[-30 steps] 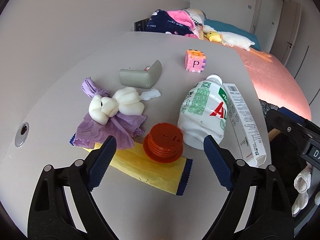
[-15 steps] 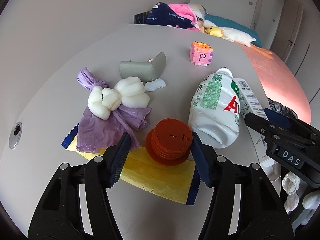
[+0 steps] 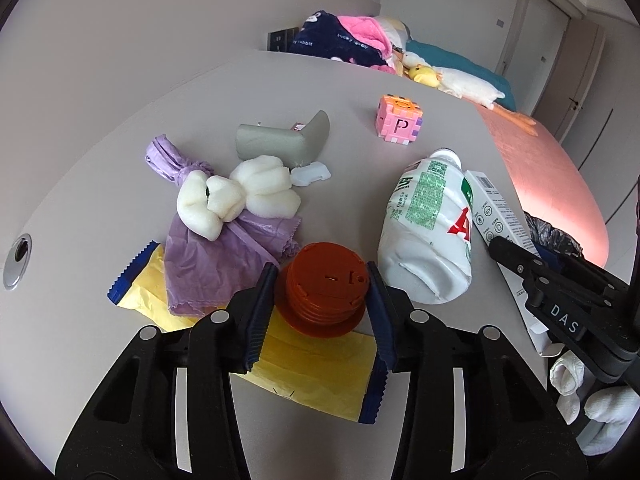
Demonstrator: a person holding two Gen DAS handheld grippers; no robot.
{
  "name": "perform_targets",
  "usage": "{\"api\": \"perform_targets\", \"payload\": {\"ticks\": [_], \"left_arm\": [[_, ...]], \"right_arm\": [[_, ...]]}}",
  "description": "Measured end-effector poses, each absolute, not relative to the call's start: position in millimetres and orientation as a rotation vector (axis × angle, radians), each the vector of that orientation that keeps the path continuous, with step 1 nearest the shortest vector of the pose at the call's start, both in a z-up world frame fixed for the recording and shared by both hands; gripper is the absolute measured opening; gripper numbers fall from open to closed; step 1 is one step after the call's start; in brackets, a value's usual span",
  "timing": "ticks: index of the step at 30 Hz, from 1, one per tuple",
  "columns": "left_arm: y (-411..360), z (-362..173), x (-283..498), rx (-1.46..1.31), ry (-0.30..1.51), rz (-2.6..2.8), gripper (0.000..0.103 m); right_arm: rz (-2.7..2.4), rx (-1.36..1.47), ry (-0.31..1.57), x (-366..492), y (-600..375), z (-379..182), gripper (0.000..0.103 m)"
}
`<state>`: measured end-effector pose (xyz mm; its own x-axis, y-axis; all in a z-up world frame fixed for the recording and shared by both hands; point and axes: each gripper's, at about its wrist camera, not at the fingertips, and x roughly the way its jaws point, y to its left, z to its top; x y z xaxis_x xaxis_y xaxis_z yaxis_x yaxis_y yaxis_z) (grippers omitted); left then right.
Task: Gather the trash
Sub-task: 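Grasp the red bottle cap with the left gripper while the right grasps the white tube box, then carry the red cap and tube box over the black trash bag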
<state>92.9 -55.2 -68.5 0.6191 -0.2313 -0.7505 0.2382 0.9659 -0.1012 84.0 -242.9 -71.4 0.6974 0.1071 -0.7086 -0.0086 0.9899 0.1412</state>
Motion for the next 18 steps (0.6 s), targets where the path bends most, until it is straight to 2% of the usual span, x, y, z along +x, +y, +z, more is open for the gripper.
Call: {"api": "perform_targets", "payload": {"ticks": [18], "left_arm": [[-65.4,-41.2,76.1,-0.003,0.792,-0.27,0.043]], "right_arm": [[0.099,0.21,0.744,56.0,-274.0,-42.2,0.028]]}}
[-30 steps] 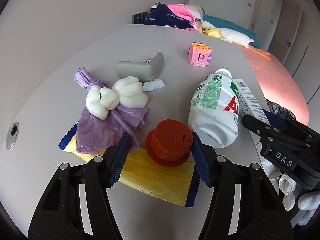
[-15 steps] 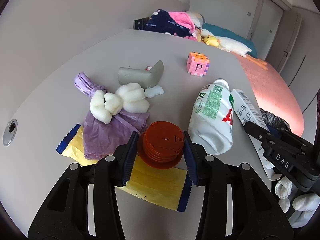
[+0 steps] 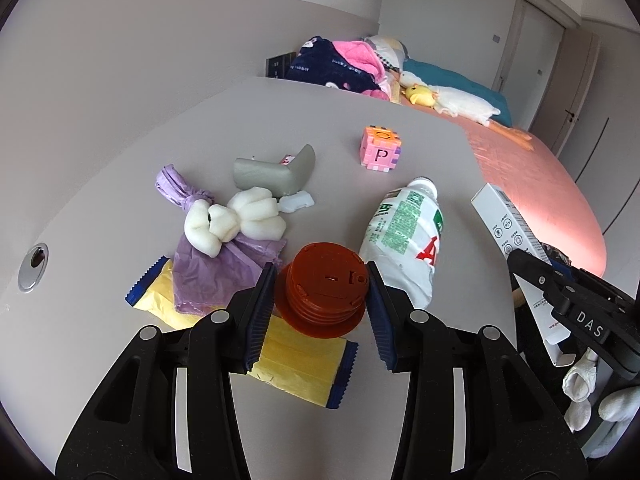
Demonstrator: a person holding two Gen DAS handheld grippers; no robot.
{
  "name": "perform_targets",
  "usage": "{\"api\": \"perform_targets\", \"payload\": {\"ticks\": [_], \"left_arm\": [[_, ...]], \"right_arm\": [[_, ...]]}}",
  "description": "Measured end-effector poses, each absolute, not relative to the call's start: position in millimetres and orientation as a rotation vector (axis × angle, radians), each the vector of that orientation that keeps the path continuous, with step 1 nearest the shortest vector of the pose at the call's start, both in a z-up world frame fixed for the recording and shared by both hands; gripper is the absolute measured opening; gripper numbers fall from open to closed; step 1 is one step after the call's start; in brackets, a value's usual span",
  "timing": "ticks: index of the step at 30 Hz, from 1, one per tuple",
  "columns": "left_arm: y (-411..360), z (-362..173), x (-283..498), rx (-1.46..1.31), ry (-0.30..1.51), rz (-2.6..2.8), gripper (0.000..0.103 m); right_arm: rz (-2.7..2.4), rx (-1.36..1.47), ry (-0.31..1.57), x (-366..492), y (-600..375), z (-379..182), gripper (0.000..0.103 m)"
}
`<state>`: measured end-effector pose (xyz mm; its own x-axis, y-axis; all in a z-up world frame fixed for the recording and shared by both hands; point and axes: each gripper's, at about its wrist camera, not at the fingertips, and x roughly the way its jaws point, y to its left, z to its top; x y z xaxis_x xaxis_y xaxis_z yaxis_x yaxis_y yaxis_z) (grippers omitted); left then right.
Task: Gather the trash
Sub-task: 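Carry the red cap and tube box over the black trash bag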
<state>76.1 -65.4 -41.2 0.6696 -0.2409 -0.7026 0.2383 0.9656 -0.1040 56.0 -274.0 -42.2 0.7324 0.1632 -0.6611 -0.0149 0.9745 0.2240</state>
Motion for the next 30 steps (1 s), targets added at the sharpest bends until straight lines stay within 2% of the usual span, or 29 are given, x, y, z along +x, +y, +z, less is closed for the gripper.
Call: {"api": "perform_targets", "payload": {"ticks": [30], "left_arm": [[-196.8,-21.3,21.5,0.085,0.75,-0.494,0.043]], "right_arm": [[0.001,0.281,0.645,-20.0,-376.9,-9.5,0.028]]}}
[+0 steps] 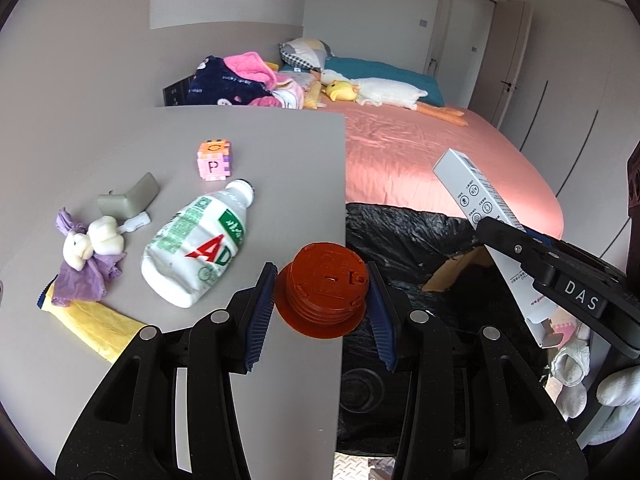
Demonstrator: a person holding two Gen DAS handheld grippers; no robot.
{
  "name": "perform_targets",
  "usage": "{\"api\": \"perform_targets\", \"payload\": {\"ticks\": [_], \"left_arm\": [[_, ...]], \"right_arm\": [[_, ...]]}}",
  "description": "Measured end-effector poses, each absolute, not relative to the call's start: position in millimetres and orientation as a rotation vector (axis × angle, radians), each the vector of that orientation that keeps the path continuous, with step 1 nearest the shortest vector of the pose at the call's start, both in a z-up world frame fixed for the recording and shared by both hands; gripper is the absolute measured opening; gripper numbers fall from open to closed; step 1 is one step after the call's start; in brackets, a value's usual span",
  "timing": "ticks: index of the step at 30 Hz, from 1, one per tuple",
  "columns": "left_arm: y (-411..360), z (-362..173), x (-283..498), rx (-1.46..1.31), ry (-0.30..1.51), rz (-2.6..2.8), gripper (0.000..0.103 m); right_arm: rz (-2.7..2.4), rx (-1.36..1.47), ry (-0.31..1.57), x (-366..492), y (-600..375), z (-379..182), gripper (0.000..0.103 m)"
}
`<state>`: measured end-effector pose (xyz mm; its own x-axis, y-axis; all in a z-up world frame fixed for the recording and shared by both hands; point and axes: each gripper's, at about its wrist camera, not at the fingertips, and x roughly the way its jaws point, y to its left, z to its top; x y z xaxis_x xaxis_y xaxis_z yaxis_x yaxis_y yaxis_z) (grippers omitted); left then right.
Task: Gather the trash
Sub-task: 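Carry the red cap and tube box over the black trash bag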
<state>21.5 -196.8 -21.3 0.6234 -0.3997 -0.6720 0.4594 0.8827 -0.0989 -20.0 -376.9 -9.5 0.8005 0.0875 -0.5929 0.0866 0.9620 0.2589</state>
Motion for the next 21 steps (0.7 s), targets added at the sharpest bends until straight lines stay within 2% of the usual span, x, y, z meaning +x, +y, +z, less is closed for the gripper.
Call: {"api": "perform_targets", "payload": {"ticks": [21], "left_arm": [[-274.2,-24.8,7.5,0.142,0.768,-0.649,0.043]], "right_arm": [[-0.13,0.3,0.605,-59.1,-446.8,-2.9,0.028]]}}
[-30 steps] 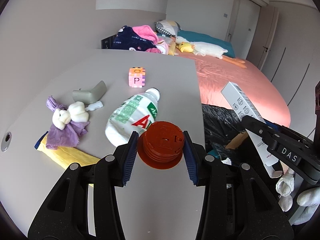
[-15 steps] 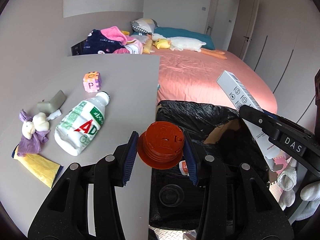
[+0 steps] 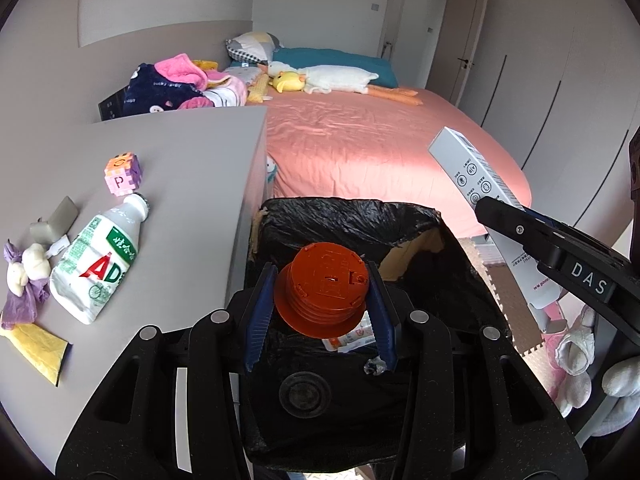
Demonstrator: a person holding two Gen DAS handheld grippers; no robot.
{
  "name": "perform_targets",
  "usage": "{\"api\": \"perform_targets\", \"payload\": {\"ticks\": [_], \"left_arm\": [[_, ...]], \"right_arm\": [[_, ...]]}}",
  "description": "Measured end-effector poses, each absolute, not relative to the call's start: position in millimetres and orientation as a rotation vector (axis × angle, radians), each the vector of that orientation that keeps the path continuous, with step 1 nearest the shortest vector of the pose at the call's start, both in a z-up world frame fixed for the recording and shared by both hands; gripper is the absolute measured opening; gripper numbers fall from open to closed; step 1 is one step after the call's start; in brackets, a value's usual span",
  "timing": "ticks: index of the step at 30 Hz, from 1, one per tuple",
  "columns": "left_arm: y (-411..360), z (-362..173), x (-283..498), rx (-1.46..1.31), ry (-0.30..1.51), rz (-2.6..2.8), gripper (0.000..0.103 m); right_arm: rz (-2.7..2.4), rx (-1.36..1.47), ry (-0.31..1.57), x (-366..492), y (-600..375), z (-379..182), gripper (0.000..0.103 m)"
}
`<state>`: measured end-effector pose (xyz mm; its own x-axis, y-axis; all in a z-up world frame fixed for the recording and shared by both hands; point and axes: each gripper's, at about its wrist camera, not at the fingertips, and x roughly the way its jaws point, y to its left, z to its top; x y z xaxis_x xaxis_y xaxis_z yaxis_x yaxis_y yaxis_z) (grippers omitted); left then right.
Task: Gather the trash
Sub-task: 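Carry the red cap and tube box over the black trash bag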
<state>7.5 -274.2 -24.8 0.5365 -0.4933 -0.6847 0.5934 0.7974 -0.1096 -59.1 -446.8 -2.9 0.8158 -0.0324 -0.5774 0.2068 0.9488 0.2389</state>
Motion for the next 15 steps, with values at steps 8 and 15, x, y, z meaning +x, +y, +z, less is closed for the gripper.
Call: {"api": "perform_targets", "payload": {"ticks": [8,15], "left_arm": [[-299.0,-22.4,5.0,0.163,0.773,-0.698,0.043],[-321.2,-24.0,4.4,0.188,0.784,-0.735,0.043]], "right_arm": [[-0.165,0.324,0.588,-67.4,-467.0,-0.1,0.028],[-0.197,0.34,0.582,-73.3,-481.8,-0.6,0.028]]}}
